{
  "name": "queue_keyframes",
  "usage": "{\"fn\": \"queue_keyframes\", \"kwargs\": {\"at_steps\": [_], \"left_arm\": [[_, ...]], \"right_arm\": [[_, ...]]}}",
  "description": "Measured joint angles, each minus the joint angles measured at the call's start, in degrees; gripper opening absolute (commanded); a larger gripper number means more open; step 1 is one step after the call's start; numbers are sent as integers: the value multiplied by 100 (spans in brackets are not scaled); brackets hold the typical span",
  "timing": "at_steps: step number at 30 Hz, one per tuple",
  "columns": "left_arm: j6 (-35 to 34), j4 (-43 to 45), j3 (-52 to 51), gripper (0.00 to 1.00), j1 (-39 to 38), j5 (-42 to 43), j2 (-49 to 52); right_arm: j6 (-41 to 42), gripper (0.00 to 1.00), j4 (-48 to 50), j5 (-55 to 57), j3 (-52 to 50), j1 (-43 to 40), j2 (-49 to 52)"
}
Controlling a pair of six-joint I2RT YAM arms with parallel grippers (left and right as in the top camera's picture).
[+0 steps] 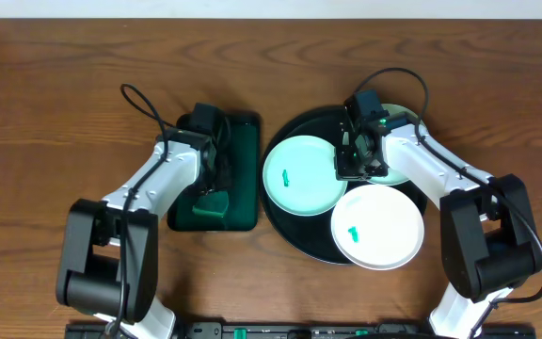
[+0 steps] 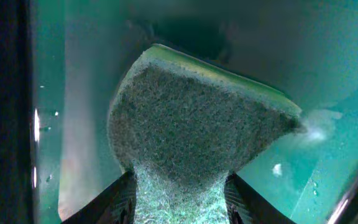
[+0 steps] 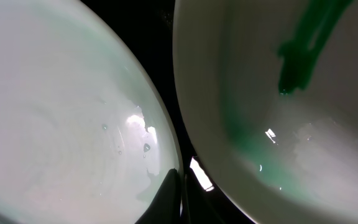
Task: Clean dirty plates on tray and stack at the side
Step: 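Lower left gripper onto the green sponge and close on it, then lift the green sponge with the left gripper out of the tray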
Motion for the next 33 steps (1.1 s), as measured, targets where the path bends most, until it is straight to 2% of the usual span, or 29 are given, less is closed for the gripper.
{"fn": "queue_keyframes", "kwargs": {"at_steps": [5,10,14,21,26,30,33], "left_arm": [[-7,11,0,39,0,0,26],[-2,11,0,37,0,2,33],[-2,15,0,37,-2,2,33],[-2,22,0,37,0,2,33],[-2,24,0,36,-2,2,33],[-2,28,0,36,-2,2,33],[-2,33,0,33,-2,2,33]], "right_arm": [[0,1,0,0,0,0,0],[0,2,2,0,0,0,0],[-2,11,15,-37,0,0,0],[-2,16,39,-59,0,0,0],[-2,13,131,-42,-31,0,0],[-2,1,343,-39,-184,0,0],[57,1,369,-42,-234,0,-2]]}}
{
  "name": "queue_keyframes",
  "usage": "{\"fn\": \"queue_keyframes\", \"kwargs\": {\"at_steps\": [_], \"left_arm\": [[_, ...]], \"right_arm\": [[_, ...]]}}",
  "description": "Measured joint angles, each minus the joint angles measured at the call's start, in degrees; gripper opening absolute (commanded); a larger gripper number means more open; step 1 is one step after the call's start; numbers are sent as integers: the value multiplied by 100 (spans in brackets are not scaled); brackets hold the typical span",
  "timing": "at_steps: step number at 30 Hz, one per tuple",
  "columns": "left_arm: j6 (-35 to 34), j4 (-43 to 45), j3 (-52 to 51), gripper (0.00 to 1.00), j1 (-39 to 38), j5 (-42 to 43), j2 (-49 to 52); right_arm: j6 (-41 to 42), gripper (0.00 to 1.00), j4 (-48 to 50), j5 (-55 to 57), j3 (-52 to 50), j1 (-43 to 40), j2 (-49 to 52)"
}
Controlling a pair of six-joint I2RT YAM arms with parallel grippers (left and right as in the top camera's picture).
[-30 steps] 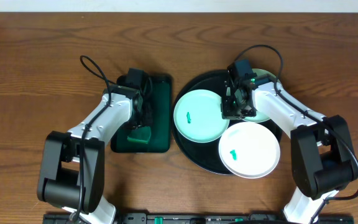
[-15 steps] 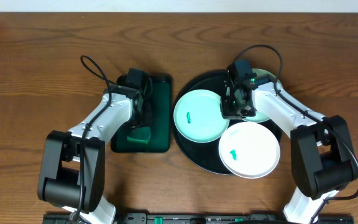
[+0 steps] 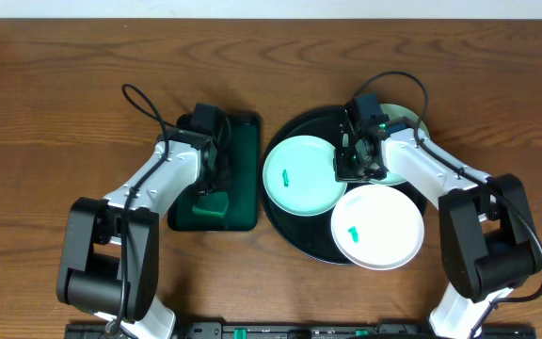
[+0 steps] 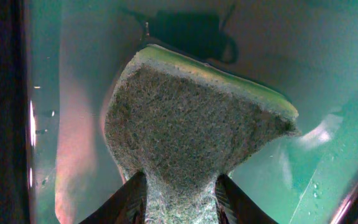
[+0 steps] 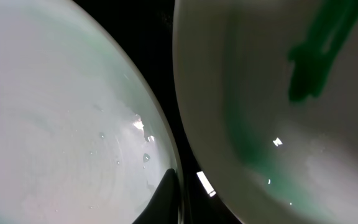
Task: Clean dirty plates on tray and stack at the side
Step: 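Lift the green sponge with the left gripper out of the tray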
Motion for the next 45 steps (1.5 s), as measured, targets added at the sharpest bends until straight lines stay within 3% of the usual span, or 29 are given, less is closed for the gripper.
{"fn": "queue_keyframes", "kwargs": {"at_steps": [1,4,5,16,24,32,45], "left_arm": [[-9,0,0,31,0,0,0],[-42,2,0,10,0,0,0],[-31,2,0,8,0,-4,0],[4,-76,0,7,0,-20,-164],[59,-142,0,7,0,-28,-1443],[634,-199,2,7,0,-87,-2500],[772,-175,2,7,2,-90,-2885]], "right_arm": [[9,1,2,0,0,0,0],[11,1,2,0,0,0,0],[11,1,4,0,0,0,0],[13,1,11,0,0,0,0],[11,1,13,0,0,0,0],[11,1,28,-4,0,0,0],[11,1,35,-9,0,0,0]]}}
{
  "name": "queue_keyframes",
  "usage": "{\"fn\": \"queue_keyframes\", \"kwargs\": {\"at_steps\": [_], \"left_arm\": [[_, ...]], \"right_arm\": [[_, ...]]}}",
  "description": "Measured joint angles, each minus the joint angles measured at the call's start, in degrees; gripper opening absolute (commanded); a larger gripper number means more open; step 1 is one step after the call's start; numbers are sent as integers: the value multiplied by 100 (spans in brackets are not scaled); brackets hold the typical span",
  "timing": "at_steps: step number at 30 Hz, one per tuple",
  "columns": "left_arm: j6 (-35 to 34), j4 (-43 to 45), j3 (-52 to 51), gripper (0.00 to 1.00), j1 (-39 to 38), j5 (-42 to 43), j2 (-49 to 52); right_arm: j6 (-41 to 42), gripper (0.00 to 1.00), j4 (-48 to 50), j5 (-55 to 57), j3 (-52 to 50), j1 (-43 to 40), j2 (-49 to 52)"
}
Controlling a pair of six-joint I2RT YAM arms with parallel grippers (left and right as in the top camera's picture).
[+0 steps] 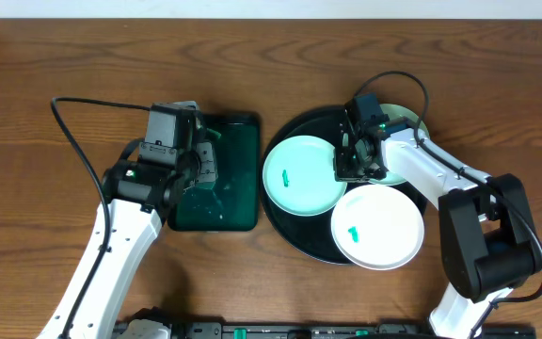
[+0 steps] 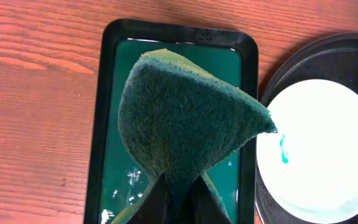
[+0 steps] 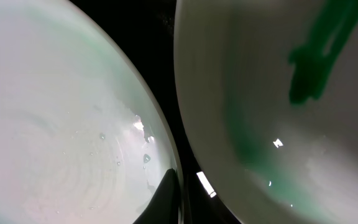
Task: Clean dirty plates on tray and stack at the side
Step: 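Lift the green sponge with the left gripper out of the tray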
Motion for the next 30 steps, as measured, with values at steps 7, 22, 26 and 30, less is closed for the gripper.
{"fn": "queue_keyframes", "kwargs": {"at_steps": [7,22,26,30], "left_arm": [[-378,216,0,7,-2,0,0],[-885,214,-2,7,0,-2,420],[-901,219,-2,7,-2,0,719],[-901,219,-2,7,0,0,1091]], "right_arm": [[2,1,2,-2,0,0,0],[2,1,2,-4,0,0,0],[0,1,4,-4,-2,0,0],[0,1,4,-7,-2,0,0]]}}
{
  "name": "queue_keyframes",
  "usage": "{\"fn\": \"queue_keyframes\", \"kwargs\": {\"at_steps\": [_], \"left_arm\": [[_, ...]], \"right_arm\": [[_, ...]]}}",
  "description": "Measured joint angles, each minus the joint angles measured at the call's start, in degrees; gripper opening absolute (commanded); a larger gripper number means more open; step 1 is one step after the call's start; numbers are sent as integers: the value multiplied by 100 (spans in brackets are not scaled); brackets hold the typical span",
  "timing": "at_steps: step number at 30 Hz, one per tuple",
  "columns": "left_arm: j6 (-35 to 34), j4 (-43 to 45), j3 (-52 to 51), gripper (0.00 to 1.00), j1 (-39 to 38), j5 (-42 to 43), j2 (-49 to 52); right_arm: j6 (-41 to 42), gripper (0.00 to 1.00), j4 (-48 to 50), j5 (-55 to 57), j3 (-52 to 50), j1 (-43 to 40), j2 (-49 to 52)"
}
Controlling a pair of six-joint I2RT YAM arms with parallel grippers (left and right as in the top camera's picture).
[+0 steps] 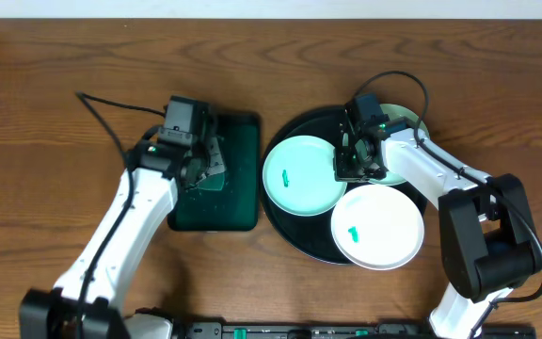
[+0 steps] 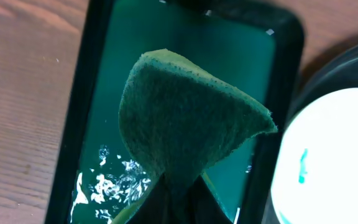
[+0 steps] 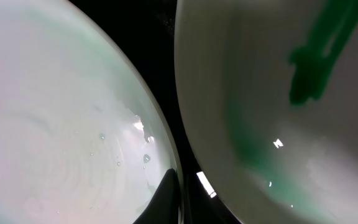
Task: Clean dirty plates on tray and stack at the side
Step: 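Lift the green sponge with the left gripper out of the tray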
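Observation:
A black round tray [image 1: 294,237] holds three white plates. The left plate [image 1: 304,184] carries a small green mark, the front plate [image 1: 384,231] another, and the back plate [image 1: 408,121] is mostly hidden by my right arm. My right gripper [image 1: 351,169] is shut on the left plate's right rim; in the right wrist view its dark fingertips [image 3: 170,190] pinch that rim [image 3: 160,137] beside a green-smeared plate [image 3: 272,93]. My left gripper [image 1: 205,162] is shut on a dark green sponge [image 2: 185,118], held above the water tray [image 2: 76,93].
The black rectangular tray of green water [image 1: 241,202] lies just left of the round tray, with foam on the water [image 2: 114,183]. Wooden tabletop [image 1: 55,104] spreads to the left, back and right. Cables loop from both arms.
My left arm has changed pose; the sponge hangs a little closer to the water tray, which now lies tilted in the wrist view. My right gripper and the plates have not moved.
The sponge sat down in the green water with my left gripper around it, then more tightly pinched. Later it was lifted clear above the water tray, where it still hangs. My right gripper stayed shut on the left plate's rim throughout.

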Motion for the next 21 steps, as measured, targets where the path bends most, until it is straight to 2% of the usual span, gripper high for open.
{"fn": "queue_keyframes", "kwargs": {"at_steps": [6,10,14,21], "left_arm": [[-2,61,0,7,0,0,647],[0,140,0,7,0,0,741],[4,-413,153,7,0,0,745],[24,-1213,1340,8,0,-76,743]], "right_arm": [[0,1,0,0,0,0,0],[0,1,2,0,0,0,0],[0,1,2,0,0,0,0],[2,1,9,0,0,0,0]]}}
